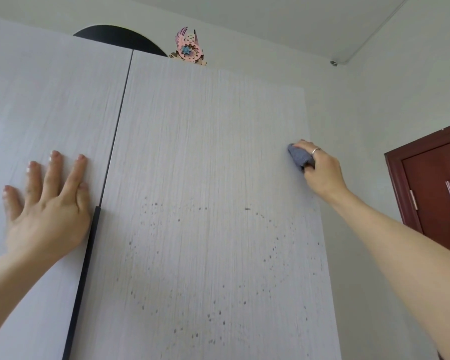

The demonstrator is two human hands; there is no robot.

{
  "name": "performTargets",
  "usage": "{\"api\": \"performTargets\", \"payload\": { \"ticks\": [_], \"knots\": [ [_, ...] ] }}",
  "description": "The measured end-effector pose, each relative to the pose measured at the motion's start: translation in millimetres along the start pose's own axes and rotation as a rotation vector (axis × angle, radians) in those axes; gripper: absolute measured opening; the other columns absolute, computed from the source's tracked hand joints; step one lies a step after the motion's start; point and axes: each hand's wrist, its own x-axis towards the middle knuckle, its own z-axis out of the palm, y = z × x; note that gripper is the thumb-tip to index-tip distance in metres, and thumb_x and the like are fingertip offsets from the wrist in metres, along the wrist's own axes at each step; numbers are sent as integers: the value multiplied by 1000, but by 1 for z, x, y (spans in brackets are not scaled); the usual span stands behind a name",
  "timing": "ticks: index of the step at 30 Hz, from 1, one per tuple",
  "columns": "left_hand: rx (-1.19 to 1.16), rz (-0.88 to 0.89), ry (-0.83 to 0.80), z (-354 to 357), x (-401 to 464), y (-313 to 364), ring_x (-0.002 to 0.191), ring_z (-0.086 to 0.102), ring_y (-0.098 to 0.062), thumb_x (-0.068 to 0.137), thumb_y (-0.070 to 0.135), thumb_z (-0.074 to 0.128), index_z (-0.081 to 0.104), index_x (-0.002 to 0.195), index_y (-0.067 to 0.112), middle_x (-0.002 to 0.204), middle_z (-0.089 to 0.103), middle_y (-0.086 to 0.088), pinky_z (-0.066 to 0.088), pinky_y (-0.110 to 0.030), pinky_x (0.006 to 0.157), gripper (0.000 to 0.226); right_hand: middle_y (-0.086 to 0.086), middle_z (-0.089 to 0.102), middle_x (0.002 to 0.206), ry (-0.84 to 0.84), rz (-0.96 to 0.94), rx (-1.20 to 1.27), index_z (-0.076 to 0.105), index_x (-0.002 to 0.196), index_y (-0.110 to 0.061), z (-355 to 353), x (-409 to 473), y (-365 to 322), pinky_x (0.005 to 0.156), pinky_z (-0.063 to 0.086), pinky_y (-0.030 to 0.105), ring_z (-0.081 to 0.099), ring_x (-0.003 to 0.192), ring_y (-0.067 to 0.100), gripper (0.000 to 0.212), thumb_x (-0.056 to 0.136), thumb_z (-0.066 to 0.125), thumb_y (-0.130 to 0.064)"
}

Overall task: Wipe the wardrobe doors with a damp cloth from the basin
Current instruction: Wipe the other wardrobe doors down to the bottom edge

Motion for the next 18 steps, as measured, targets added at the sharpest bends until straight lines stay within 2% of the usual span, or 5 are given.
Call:
{"api": "performTargets", "payload": {
  "ticks": [6, 10, 13, 15, 18],
  "knots": [
    [-33, 3, 37, 0, -6, 4, 145, -6, -29, 92, 49, 7, 17, 150, 21, 159, 1, -6, 0, -62, 112, 65, -1, 40, 144, 65, -34, 36, 53, 130, -12, 23, -67, 12, 108, 16, 12, 30, 138, 15, 68, 73, 42, 24],
    [4, 3, 29, 0, -6, 2, 145, -1, -35, 91, 48, 6, 18, 150, 19, 158, 4, -9, 1, -62, 112, 67, -7, 37, 141, -81, -212, -72, 55, 128, -10, 8, -114, 35, 108, 17, 6, 32, 135, 16, 78, 62, 45, 31],
    [4, -9, 27, 1, -9, 3, 145, 0, -35, 91, 48, 6, 19, 150, 19, 158, 4, -9, 1, -63, 112, 67, -9, 34, 142, -147, -198, -79, 55, 128, -11, -1, -114, 35, 106, 14, 1, 30, 136, 14, 80, 60, 43, 31],
    [0, -15, 33, 3, -12, 4, 145, 0, -35, 91, 48, 6, 19, 150, 18, 158, 4, -9, -1, -61, 113, 67, -11, 33, 143, -112, -153, -74, 54, 129, -13, 0, -101, 30, 106, 14, 2, 29, 136, 11, 77, 65, 43, 28],
    [-6, -9, 43, 2, -14, 7, 145, -1, -35, 91, 47, 7, 19, 150, 17, 158, 5, -10, 0, -61, 113, 67, -1, 36, 147, -41, -68, -73, 52, 131, -14, 1, -55, 17, 108, 16, 13, 29, 138, 15, 69, 74, 41, 22]
  ]
}}
